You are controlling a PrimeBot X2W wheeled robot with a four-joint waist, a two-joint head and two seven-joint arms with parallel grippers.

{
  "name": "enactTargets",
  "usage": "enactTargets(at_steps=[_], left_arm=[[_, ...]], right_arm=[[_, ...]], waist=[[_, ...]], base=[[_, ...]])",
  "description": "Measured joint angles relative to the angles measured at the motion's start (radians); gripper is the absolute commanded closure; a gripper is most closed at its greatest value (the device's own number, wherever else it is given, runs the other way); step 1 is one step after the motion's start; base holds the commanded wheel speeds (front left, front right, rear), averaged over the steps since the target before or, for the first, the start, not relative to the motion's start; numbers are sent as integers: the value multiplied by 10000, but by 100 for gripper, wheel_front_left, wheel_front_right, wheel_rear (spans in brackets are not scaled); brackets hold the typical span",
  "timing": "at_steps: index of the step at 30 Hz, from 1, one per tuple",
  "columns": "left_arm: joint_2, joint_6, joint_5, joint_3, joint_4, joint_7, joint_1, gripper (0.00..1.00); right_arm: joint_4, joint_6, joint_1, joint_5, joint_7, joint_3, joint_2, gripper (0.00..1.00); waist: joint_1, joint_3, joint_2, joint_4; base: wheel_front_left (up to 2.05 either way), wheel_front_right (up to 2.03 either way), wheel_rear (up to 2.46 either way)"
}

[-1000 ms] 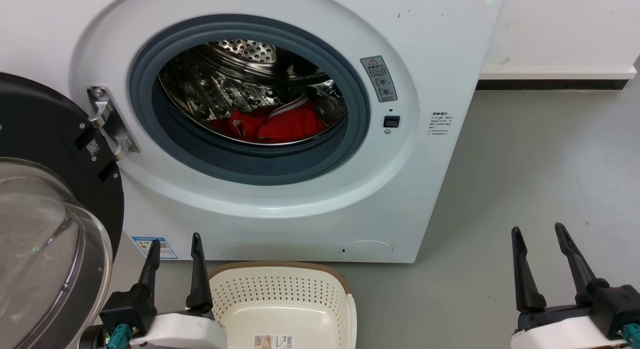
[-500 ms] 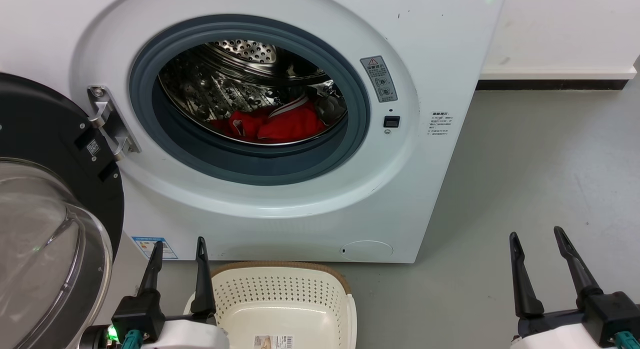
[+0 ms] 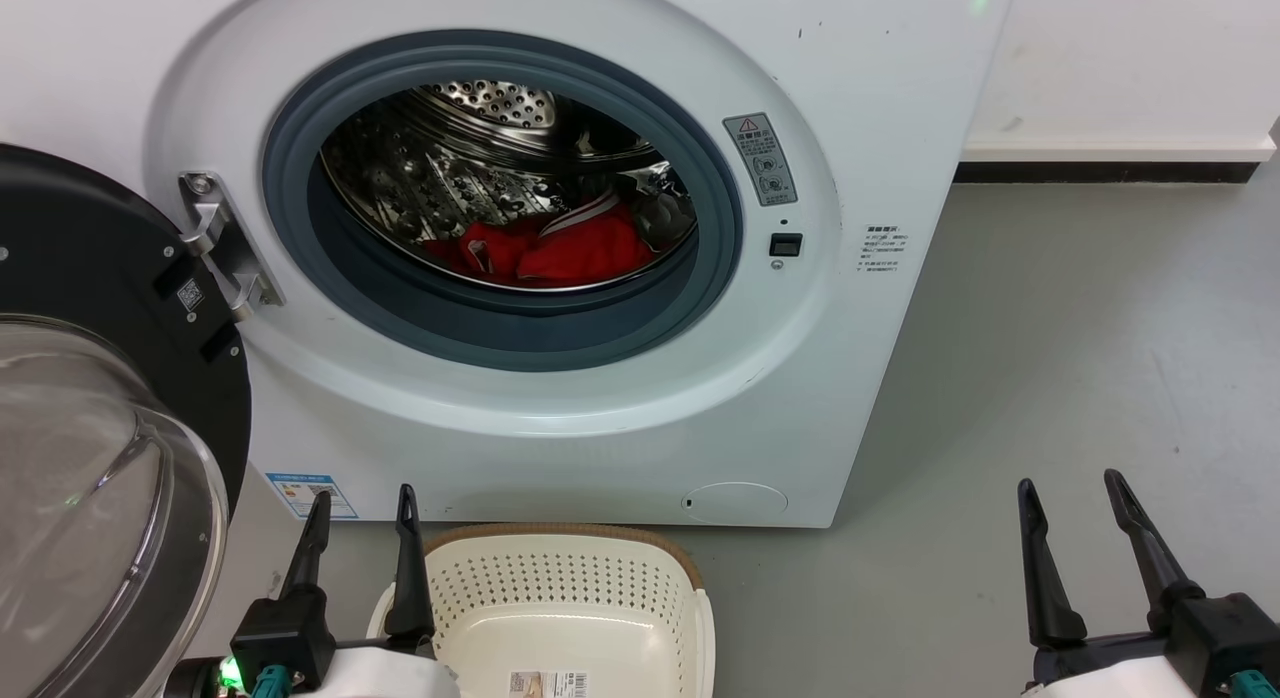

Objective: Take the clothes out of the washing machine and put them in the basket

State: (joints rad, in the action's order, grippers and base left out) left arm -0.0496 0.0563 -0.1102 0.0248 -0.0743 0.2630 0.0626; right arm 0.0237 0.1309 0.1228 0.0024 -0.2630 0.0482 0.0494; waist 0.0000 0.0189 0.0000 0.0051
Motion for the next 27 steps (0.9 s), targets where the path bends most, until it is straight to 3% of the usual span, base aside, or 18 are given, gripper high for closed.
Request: enactTargets(at_steps=[27], left_arm=[[-4, -82, -163, -117, -708, 2, -612, 0]], right_arm=[[-36, 2, -63, 153, 0, -40, 0, 0]], waist=[[0, 178, 0, -88]], base=[[0, 0, 0]])
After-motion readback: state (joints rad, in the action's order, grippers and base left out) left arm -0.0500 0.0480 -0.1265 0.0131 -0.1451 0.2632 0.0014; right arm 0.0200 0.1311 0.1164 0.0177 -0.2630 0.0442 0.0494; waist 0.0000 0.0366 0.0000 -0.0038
